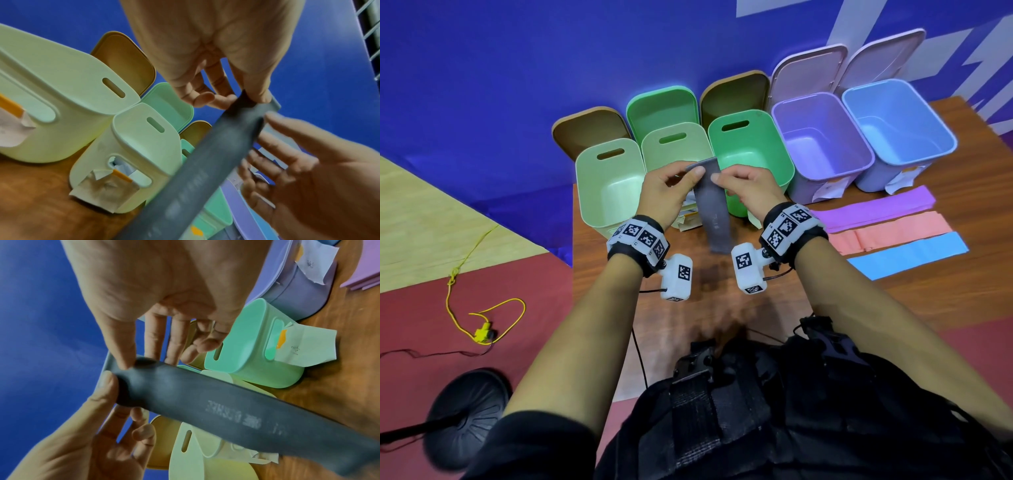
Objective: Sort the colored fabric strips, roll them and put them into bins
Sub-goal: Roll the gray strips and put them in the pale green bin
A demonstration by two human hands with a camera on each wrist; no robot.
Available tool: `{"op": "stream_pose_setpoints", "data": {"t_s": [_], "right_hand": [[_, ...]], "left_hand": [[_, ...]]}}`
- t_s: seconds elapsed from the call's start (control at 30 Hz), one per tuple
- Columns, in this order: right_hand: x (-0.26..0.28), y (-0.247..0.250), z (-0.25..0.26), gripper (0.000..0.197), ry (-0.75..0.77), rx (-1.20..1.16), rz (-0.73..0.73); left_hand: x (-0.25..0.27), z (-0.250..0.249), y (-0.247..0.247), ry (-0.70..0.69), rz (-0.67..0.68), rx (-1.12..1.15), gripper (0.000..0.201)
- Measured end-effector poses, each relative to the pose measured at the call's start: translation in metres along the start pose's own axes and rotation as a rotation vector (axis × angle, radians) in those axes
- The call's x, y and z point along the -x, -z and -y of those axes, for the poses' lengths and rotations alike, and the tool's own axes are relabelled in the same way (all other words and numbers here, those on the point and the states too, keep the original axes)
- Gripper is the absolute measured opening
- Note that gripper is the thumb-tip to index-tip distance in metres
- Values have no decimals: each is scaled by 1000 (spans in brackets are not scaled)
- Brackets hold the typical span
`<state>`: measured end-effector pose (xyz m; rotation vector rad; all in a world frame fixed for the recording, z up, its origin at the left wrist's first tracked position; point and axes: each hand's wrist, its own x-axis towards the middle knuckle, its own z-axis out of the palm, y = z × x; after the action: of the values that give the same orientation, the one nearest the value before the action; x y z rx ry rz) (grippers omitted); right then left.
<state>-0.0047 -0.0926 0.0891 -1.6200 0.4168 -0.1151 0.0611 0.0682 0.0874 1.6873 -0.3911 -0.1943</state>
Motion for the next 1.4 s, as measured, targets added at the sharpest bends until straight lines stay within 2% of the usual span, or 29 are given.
{"op": "stream_pose_setpoints", "data": {"t_s": [0.17, 0.27, 0.43, 0.6, 0.73, 1.03, 1.2, 1.3, 1.4], "right_hand": [[0, -3, 5, 7, 107, -96, -8], [0, -2, 5, 14, 153, -94, -3], [0, -3, 10, 18, 225, -101, -48], [0, -4, 12, 23, 196, -131, -21], [0, -5, 10, 12, 188, -129, 6], [-7, -5, 7, 13, 165, -128, 2], [-10, -7, 9, 15, 146, -151, 6], [-10, -7, 12, 17, 171, -151, 6], [-10, -6, 13, 18, 186, -143, 27]], "left_hand": [[-2, -2, 3, -55, 30, -12, 13], [-3, -1, 3, -80, 20, -55, 14], [-3, -10, 2, -70, 49, -37, 17], [-7, -13, -1, -109, 42, -50, 19], [-7, -12, -3, -101, 22, -30, 21], [-2, -15, -1, -41, 36, 20, 11], [-5, -14, -2, 14, 37, 32, 24], [-7, -14, -3, 51, 25, 26, 21], [-9, -16, -3, 13, 10, 15, 24]]}}
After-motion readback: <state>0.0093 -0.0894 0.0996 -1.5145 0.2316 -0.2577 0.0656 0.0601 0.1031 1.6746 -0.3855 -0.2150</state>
